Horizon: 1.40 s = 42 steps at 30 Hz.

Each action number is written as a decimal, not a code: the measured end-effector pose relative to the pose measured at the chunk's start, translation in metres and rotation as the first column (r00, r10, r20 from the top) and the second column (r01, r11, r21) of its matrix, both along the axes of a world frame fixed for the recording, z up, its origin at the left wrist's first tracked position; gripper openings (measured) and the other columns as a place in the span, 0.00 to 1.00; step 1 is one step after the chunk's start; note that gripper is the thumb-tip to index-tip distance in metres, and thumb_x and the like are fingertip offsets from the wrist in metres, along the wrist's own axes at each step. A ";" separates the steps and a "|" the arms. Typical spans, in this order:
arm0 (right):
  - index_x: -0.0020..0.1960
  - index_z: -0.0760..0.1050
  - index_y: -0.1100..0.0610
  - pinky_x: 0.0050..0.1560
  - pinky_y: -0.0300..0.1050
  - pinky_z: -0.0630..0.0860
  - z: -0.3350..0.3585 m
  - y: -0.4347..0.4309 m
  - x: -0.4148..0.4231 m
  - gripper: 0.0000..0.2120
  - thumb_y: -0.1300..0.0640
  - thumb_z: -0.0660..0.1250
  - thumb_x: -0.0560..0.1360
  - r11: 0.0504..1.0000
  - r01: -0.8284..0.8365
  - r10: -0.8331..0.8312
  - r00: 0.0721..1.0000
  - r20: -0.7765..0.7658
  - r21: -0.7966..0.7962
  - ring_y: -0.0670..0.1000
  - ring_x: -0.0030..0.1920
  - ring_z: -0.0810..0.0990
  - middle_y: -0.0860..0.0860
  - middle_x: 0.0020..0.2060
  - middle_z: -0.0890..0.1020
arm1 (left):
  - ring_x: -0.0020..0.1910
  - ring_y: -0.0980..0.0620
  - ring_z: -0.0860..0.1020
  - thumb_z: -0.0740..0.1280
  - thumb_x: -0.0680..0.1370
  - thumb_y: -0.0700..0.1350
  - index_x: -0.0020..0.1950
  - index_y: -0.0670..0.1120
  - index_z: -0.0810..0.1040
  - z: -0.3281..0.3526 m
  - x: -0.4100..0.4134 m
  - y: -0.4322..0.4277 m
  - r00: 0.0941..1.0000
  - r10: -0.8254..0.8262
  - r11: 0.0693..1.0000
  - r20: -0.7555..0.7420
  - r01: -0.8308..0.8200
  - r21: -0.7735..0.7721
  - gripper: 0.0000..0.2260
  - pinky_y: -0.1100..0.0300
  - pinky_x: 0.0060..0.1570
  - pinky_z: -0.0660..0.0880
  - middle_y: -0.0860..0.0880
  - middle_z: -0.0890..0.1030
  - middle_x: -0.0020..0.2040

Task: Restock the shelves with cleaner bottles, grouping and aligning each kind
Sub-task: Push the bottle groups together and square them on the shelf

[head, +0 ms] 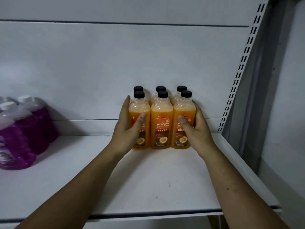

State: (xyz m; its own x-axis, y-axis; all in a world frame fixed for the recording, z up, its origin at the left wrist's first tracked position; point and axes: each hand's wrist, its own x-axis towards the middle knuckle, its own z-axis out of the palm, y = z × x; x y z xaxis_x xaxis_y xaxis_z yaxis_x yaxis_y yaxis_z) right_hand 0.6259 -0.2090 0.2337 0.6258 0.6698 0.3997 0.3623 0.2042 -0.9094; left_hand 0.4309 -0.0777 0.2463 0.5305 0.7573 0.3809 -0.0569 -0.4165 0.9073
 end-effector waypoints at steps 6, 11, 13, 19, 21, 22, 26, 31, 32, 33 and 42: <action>0.81 0.55 0.35 0.63 0.57 0.81 -0.003 0.005 -0.004 0.33 0.42 0.67 0.80 1.000 -0.006 0.006 1.000 -0.021 -0.009 0.50 0.68 0.79 0.46 0.71 0.76 | 0.74 0.51 0.73 0.63 0.81 0.63 0.83 0.66 0.50 -0.001 0.004 0.000 1.000 -0.013 1.000 0.000 0.013 -0.009 0.34 0.43 0.71 0.74 0.57 0.67 0.80; 0.81 0.54 0.38 0.51 0.36 0.81 -0.005 0.002 -0.005 0.33 0.43 0.65 0.81 1.000 -0.007 0.007 1.000 -0.010 -0.024 0.39 0.62 0.79 0.44 0.69 0.77 | 0.72 0.54 0.73 0.63 0.81 0.61 0.84 0.63 0.49 -0.001 0.005 -0.007 1.000 0.002 0.999 0.012 -0.002 -0.042 0.35 0.48 0.71 0.73 0.61 0.69 0.74; 0.81 0.55 0.39 0.46 0.30 0.80 -0.005 0.002 -0.005 0.33 0.43 0.65 0.81 0.999 -0.011 0.011 1.000 0.002 -0.034 0.35 0.59 0.80 0.43 0.68 0.78 | 0.71 0.54 0.74 0.62 0.80 0.62 0.84 0.63 0.49 -0.001 0.004 -0.006 1.000 0.001 0.999 0.004 -0.001 -0.033 0.35 0.47 0.71 0.73 0.60 0.71 0.74; 0.80 0.59 0.40 0.59 0.48 0.81 -0.004 0.000 -0.008 0.33 0.40 0.67 0.78 1.000 0.014 -0.014 1.000 -0.017 -0.025 0.45 0.64 0.81 0.44 0.68 0.79 | 0.72 0.52 0.75 0.66 0.79 0.64 0.83 0.65 0.53 -0.001 0.001 -0.005 0.999 -0.012 0.997 0.032 0.015 -0.081 0.35 0.42 0.71 0.75 0.57 0.71 0.77; 0.79 0.62 0.40 0.58 0.47 0.82 -0.002 -0.001 -0.009 0.33 0.40 0.68 0.77 0.999 0.021 -0.022 0.999 -0.028 -0.026 0.43 0.61 0.83 0.43 0.65 0.81 | 0.72 0.53 0.75 0.68 0.77 0.64 0.83 0.64 0.55 0.001 -0.001 -0.004 0.998 -0.022 0.992 0.051 0.029 -0.126 0.38 0.44 0.70 0.75 0.57 0.71 0.77; 0.78 0.63 0.41 0.57 0.46 0.82 0.000 -0.002 -0.010 0.33 0.40 0.69 0.76 0.999 0.020 -0.020 0.999 -0.030 -0.032 0.42 0.60 0.83 0.42 0.64 0.81 | 0.72 0.54 0.74 0.69 0.76 0.63 0.84 0.63 0.55 0.003 -0.003 -0.003 0.998 -0.029 0.990 0.050 0.036 -0.139 0.39 0.47 0.70 0.75 0.58 0.71 0.77; 0.78 0.65 0.42 0.60 0.50 0.80 0.013 -0.010 -0.011 0.35 0.41 0.73 0.75 0.992 0.056 -0.057 0.998 0.001 -0.111 0.40 0.58 0.80 0.40 0.62 0.80 | 0.78 0.53 0.67 0.68 0.73 0.64 0.84 0.63 0.53 0.012 -0.014 0.001 0.996 -0.024 0.997 -0.082 0.018 -0.069 0.43 0.57 0.63 0.71 0.59 0.65 0.80; 0.81 0.59 0.44 0.69 0.58 0.73 0.034 -0.032 -0.012 0.40 0.39 0.72 0.75 0.960 0.191 -0.166 0.977 0.134 -0.206 0.53 0.75 0.71 0.48 0.78 0.70 | 0.76 0.53 0.69 0.68 0.73 0.68 0.83 0.64 0.59 0.028 -0.044 0.005 0.976 0.093 0.993 -0.197 -0.076 0.095 0.39 0.52 0.68 0.70 0.56 0.69 0.80; 0.81 0.60 0.44 0.68 0.56 0.72 0.036 -0.038 -0.014 0.38 0.38 0.71 0.76 0.953 0.220 -0.187 0.968 0.168 -0.208 0.53 0.75 0.70 0.48 0.78 0.69 | 0.75 0.55 0.71 0.68 0.74 0.68 0.81 0.64 0.61 0.030 -0.053 0.003 0.975 0.122 0.987 -0.185 -0.100 0.125 0.37 0.52 0.68 0.71 0.57 0.71 0.78; 0.80 0.61 0.44 0.68 0.56 0.72 0.036 -0.045 -0.017 0.37 0.37 0.70 0.76 0.949 0.242 -0.205 0.960 0.190 -0.203 0.52 0.75 0.71 0.47 0.78 0.70 | 0.73 0.57 0.72 0.69 0.75 0.68 0.80 0.66 0.63 0.030 -0.062 0.000 0.973 0.150 0.979 -0.175 -0.122 0.161 0.34 0.53 0.67 0.72 0.58 0.72 0.76; 0.63 0.75 0.44 0.53 0.28 0.69 -0.001 -0.087 -0.082 0.21 0.35 0.67 0.75 0.978 0.174 -0.117 0.916 0.384 -0.117 0.42 0.59 0.78 0.44 0.59 0.79 | 0.72 0.54 0.74 0.61 0.76 0.74 0.79 0.62 0.64 -0.005 -0.133 -0.067 0.791 0.454 0.819 -0.410 -0.189 0.542 0.34 0.44 0.68 0.74 0.58 0.74 0.74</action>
State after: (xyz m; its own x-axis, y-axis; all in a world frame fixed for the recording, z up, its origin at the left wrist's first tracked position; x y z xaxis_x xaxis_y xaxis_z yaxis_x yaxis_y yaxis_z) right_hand 0.5440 -0.2957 0.2329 0.5456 0.6510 0.5277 0.6960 -0.0013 -0.7180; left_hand 0.2978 -0.1445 0.2410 0.4984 0.7266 0.4728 0.5611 -0.6862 0.4630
